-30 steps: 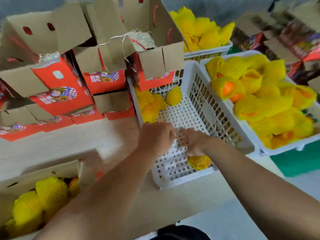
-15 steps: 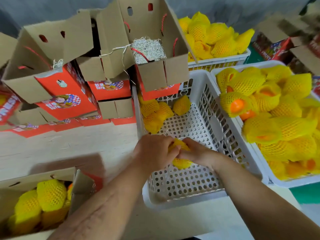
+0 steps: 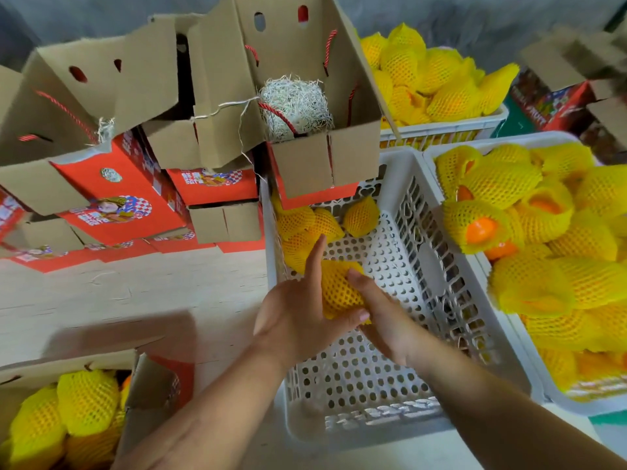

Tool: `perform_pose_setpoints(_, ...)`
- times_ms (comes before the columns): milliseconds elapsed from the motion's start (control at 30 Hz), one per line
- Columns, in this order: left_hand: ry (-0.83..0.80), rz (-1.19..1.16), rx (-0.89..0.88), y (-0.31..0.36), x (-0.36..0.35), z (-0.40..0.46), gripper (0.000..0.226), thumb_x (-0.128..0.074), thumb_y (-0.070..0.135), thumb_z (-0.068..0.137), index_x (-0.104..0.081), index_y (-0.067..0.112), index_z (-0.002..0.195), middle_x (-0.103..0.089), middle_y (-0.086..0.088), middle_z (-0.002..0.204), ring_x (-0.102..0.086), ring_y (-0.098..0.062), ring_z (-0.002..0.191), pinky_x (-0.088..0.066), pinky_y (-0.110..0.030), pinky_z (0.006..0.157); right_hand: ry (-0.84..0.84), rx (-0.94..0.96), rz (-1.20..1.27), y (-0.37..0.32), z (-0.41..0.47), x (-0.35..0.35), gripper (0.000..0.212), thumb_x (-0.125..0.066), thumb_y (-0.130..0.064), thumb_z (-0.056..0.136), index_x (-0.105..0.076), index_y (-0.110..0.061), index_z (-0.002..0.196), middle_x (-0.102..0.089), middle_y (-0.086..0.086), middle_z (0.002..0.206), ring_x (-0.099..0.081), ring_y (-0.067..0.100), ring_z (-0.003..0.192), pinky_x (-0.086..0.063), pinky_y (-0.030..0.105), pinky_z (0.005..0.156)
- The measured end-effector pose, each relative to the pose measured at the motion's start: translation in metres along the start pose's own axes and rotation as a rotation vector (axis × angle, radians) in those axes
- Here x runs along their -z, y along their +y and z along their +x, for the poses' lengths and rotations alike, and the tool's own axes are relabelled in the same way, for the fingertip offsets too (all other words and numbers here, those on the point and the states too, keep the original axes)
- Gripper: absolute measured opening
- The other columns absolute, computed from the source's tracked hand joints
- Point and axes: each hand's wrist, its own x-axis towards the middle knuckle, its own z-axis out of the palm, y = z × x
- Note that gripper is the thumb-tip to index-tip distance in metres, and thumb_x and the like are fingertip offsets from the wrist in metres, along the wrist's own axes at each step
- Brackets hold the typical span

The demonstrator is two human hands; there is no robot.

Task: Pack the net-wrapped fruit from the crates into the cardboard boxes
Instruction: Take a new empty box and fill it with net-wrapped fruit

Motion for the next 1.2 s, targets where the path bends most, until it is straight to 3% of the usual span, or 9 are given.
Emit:
perform_pose_setpoints(100, 0.061, -0.076, 0.038, -0.004, -0.002, 0.001, 0.126, -0.062, 0.088, 0.068, 0.016, 0.050, 0.158, -0.069, 0.015, 0.088, -0.062, -0.003, 0.064, -0.052, -0.026, 0.057, 0.016, 0.054, -0.015, -0.011, 0.015, 0.005, 0.069, -0.038, -0.081, 0.092, -0.054, -0.034, 0.140, -0.064, 0.001, 0.138, -0.060, 0.021, 0.129, -0.049, 0.035, 0.103)
perform_pose_setpoints(200, 0.082, 0.024, -0.002, -0.004, -0.006, 0.000, 0.136, -0.069, 0.086, 0.062, 0.018, 0.046, 0.159, -0.072, 0.008, 0.105, -0.062, -0.007, 0.075, -0.051, -0.026, 0.067, 0.434, 0.154, -0.364, -0.036, 0.063, 0.028, 0.036, -0.047, -0.049, 0.102, -0.056, -0.028, 0.130, -0.060, 0.011, 0.139, -0.063, 0.024, 0.113, -0.051, 0.046, 0.100)
perform_pose_setpoints(333, 0.100, 0.153, -0.052, -0.006, -0.008, 0.000, 0.141, -0.074, 0.085, 0.061, 0.011, 0.038, 0.163, -0.071, 0.007, 0.123, -0.073, -0.017, 0.092, -0.057, -0.034, 0.078, 0.377, -0.006, -1.420, -0.052, 0.129, 0.067, 0.079, -0.060, -0.017, 0.093, -0.018, -0.021, 0.159, -0.031, 0.009, 0.162, -0.041, 0.035, 0.138, -0.040, 0.049, 0.109)
perform_pose_setpoints(500, 0.095, 0.164, -0.063, -0.003, -0.004, -0.001, 0.133, -0.068, 0.087, 0.066, 0.006, 0.034, 0.164, -0.066, 0.009, 0.136, -0.070, -0.016, 0.107, -0.055, -0.034, 0.090, 0.478, -0.201, -1.935, -0.050, 0.160, 0.079, 0.091, -0.065, -0.016, 0.088, -0.010, -0.022, 0.160, -0.026, 0.009, 0.152, -0.027, 0.032, 0.141, -0.028, 0.047, 0.114)
perform_pose_setpoints(667, 0.109, 0.177, -0.051, -0.001, -0.003, 0.000, 0.126, -0.070, 0.086, 0.065, -0.009, 0.032, 0.161, -0.065, 0.008, 0.137, -0.070, -0.016, 0.107, -0.056, -0.034, 0.089, 0.468, -0.117, -1.821, -0.037, 0.151, 0.099, 0.060, -0.054, -0.018, 0.096, -0.026, -0.018, 0.149, -0.043, 0.012, 0.150, -0.043, 0.034, 0.138, -0.038, 0.047, 0.112)
perform_pose_setpoints(800, 0.155, 0.223, -0.088, 0.000, -0.004, 0.001, 0.104, -0.074, 0.085, 0.062, -0.036, 0.029, 0.142, -0.071, 0.009, 0.121, -0.073, -0.014, 0.095, -0.056, -0.030, 0.079, 0.528, -0.286, -1.674, -0.025, 0.120, 0.096, 0.094, -0.065, -0.070, 0.078, -0.033, -0.023, 0.153, -0.044, 0.009, 0.154, -0.035, 0.033, 0.145, -0.031, 0.045, 0.117)
perform_pose_setpoints(900, 0.153, 0.190, -0.087, -0.002, -0.004, 0.003, 0.094, -0.070, 0.086, 0.065, -0.043, 0.029, 0.134, -0.070, 0.008, 0.118, -0.072, -0.018, 0.097, -0.053, -0.032, 0.075, 0.535, -0.297, -1.346, -0.024, 0.094, 0.080, 0.080, -0.062, -0.081, 0.069, -0.060, -0.030, 0.131, -0.062, 0.008, 0.134, -0.052, 0.032, 0.131, -0.042, 0.043, 0.111)
perform_pose_setpoints(1067, 0.137, -0.041, -0.055, -0.001, 0.004, -0.002, 0.081, -0.063, 0.084, 0.075, -0.049, 0.028, 0.131, -0.070, 0.007, 0.110, -0.069, -0.020, 0.094, -0.055, -0.035, 0.076, 0.578, -0.169, -0.601, -0.034, 0.030, 0.028, 0.050, -0.062, -0.070, 0.083, -0.069, -0.022, 0.096, -0.073, 0.003, 0.098, -0.065, 0.008, 0.072, -0.048, 0.022, 0.055)
perform_pose_setpoints(1200, 0.101, -0.299, -0.039, -0.001, 0.018, -0.019, 0.064, -0.056, 0.083, 0.079, -0.044, 0.040, 0.125, -0.069, 0.013, 0.098, -0.066, -0.005, 0.082, -0.052, -0.024, 0.066, 0.573, 0.081, -0.150, -0.029, -0.021, -0.021, 0.048, -0.074, -0.053, 0.084, -0.068, -0.016, 0.114, -0.078, 0.008, 0.093, -0.076, 0.027, 0.083, -0.063, 0.042, 0.067)
